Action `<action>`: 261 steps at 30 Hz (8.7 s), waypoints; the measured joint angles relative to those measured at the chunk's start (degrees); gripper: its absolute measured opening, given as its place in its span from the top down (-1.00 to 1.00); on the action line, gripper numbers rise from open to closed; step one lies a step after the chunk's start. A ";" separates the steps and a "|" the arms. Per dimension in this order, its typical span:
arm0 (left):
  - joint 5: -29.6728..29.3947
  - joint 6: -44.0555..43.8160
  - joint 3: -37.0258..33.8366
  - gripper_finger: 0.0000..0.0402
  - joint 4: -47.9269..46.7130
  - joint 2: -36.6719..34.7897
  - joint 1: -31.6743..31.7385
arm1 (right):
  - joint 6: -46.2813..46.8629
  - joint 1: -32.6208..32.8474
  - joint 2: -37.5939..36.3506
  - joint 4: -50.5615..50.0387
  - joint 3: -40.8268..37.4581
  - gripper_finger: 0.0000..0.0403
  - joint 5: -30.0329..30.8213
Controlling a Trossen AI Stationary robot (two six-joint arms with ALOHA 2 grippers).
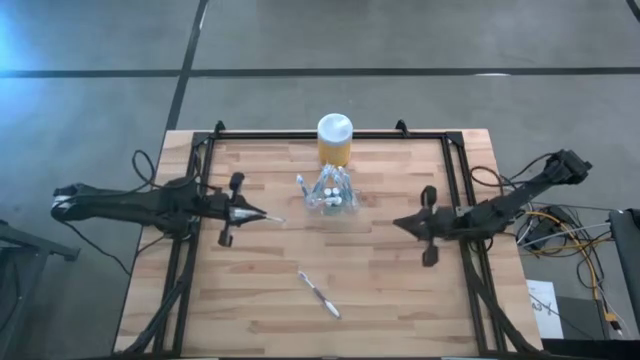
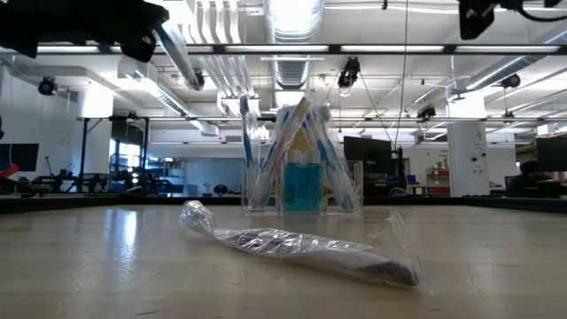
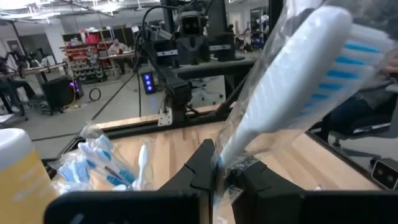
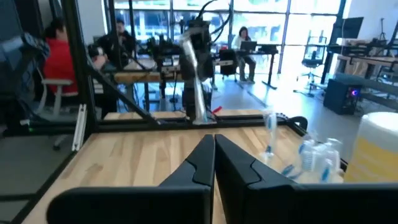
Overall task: Pick & Place toothbrushing station
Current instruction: Put the blue toothbrush into the left of the transparent organizer, then put the purple toothbrush into the left of the transparent organizer
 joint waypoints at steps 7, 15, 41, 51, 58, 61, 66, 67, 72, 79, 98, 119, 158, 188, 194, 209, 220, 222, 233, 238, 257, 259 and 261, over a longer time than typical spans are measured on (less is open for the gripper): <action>4.37 1.69 -2.50 0.88 -0.83 -3.13 0.85 | 1.59 0.00 -13.26 -0.02 -9.15 0.96 -0.28; 4.33 -0.87 -7.90 0.88 0.28 -8.82 1.82 | 3.37 0.00 -21.33 0.09 -16.69 0.96 -0.36; -3.79 -8.40 -11.39 0.88 8.52 -8.70 3.15 | -10.38 0.00 -26.02 5.01 -22.22 0.96 0.16; -11.97 -7.68 3.65 0.88 12.64 19.69 3.82 | -10.36 -0.02 -25.89 8.86 -22.20 0.96 0.23; -13.83 -7.03 13.34 0.88 13.35 36.35 5.20 | -9.76 -0.04 -25.22 8.69 -22.20 0.96 0.28; -14.85 -6.92 16.31 0.88 11.77 41.74 6.12 | -9.86 -0.02 -24.85 8.63 -22.20 0.96 0.30; -16.98 -6.86 20.53 0.88 9.88 46.91 7.82 | -10.31 0.00 -24.42 8.66 -22.24 0.96 0.31; -17.69 -6.98 20.94 0.88 8.38 47.93 8.10 | -10.34 -0.01 -24.47 8.66 -22.24 0.96 0.29; -18.23 -7.56 22.39 0.88 6.25 51.72 8.70 | -10.54 0.00 -24.45 8.65 -22.24 0.96 0.31; -18.36 -9.65 22.18 0.88 6.03 56.44 9.50 | -10.53 0.00 -24.44 8.70 -22.29 0.96 0.31; -17.12 -12.52 22.07 0.58 -0.21 52.41 9.74 | -10.32 -0.01 -24.35 8.49 -22.33 0.96 0.29; -7.59 -6.75 7.59 0.11 -8.34 14.14 3.52 | -8.93 -0.02 -23.26 8.31 -22.33 0.96 0.16; 3.20 -10.91 -16.51 0.93 -13.80 -26.02 4.70 | 13.58 -1.73 26.52 5.18 4.49 0.96 -0.86; 8.36 -18.51 -16.29 0.89 -17.78 -25.71 4.66 | 51.85 -6.83 97.43 -71.62 95.36 -0.06 -25.96; 10.71 -18.29 -16.29 0.91 -17.78 -25.63 4.65 | 54.10 -7.31 102.78 -78.90 101.75 -0.14 -27.93; 10.67 -18.63 -16.37 0.90 -17.86 -25.63 4.65 | 45.59 -7.50 103.60 -78.57 99.93 0.64 -28.29; 10.69 -18.75 -16.43 0.98 -16.88 -25.63 4.65 | 37.09 -7.50 101.38 -74.48 100.73 0.91 -22.41; 10.75 -19.78 -16.51 0.96 -16.31 -25.63 4.65 | 34.28 -7.13 99.35 -72.41 100.70 0.91 -19.28; 16.47 -21.40 -16.70 0.90 -15.22 -25.57 3.44 | 9.55 -1.40 80.33 -40.46 85.49 0.92 -6.86; 16.70 -22.61 -18.59 0.98 -9.81 -25.27 0.17 | 8.91 -1.81 70.75 -24.13 65.00 0.92 -3.71; 1.29 -18.67 -18.57 0.74 16.78 -5.49 -11.08 | -3.37 -7.83 65.90 37.02 31.17 0.92 -8.56; 1.27 -17.60 -18.12 0.70 17.94 -2.15 -11.41 | -4.45 -8.17 65.90 35.79 32.27 0.92 -8.52; 1.24 -17.14 -16.78 0.64 19.10 1.39 -11.65 | -5.68 -8.27 65.90 35.12 33.19 0.92 -8.21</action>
